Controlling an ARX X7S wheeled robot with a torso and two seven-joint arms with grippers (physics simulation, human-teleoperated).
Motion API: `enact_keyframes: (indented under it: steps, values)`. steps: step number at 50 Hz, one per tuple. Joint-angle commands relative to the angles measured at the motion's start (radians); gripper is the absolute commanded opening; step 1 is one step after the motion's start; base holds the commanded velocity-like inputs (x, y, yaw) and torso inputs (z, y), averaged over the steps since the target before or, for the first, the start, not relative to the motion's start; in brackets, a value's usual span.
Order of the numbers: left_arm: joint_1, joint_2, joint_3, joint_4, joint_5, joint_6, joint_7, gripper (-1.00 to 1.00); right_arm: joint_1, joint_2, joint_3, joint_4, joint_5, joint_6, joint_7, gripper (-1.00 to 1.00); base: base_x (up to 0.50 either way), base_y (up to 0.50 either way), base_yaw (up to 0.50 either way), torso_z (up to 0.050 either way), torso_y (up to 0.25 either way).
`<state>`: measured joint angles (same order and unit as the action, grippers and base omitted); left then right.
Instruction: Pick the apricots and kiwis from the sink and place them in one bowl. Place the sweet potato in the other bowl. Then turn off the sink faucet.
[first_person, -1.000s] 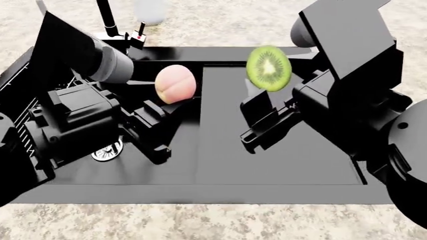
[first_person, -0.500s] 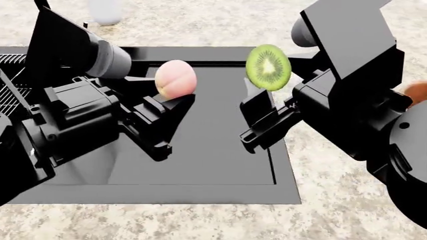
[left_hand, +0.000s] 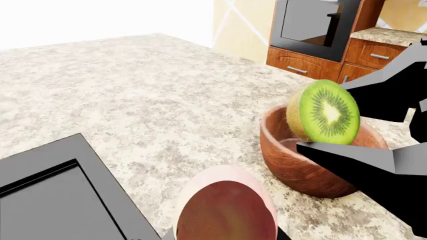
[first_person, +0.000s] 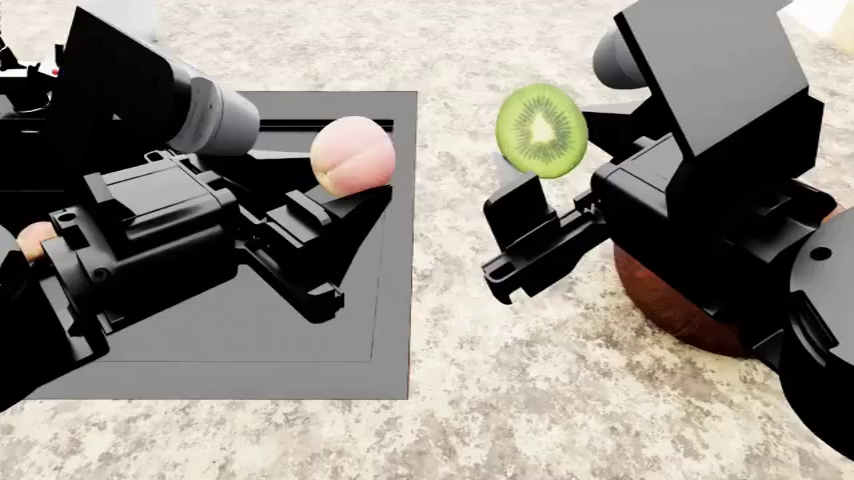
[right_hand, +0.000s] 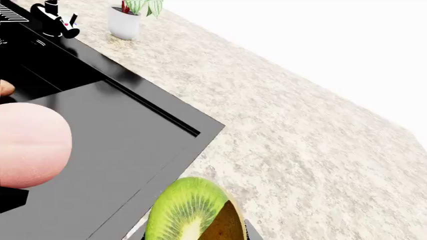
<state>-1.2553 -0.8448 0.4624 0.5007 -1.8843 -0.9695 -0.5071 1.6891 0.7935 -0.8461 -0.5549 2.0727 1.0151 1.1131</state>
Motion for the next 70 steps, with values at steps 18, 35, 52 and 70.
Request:
enact_keyframes:
  steps: [18,35,52,70]
  values:
    - [-0.001,0.006,-0.012,-0.001,-0.011,0.029,0.001,-1.0,0.047,0.02,-0.013,-0.021,0.079,-0.014,0.066,-1.0,-0.04,-0.5,0.0,0.0,0.0]
    - [0.001,0.013,-0.008,-0.009,-0.003,0.035,0.006,-1.0,0.019,0.022,-0.008,-0.019,0.067,-0.029,0.03,-1.0,-0.03,-0.47,0.0,0.0,0.0]
    - [0.009,0.017,0.001,-0.02,0.014,0.035,0.018,-1.0,-0.124,0.01,0.044,0.101,-0.12,-0.063,-0.238,-1.0,0.0,0.0,0.0,0.0,0.0]
    - [0.015,0.016,0.005,-0.016,0.02,0.037,0.023,-1.0,-0.201,-0.011,0.029,0.183,-0.141,-0.086,-0.335,-1.0,0.0,0.0,0.0,0.0,0.0]
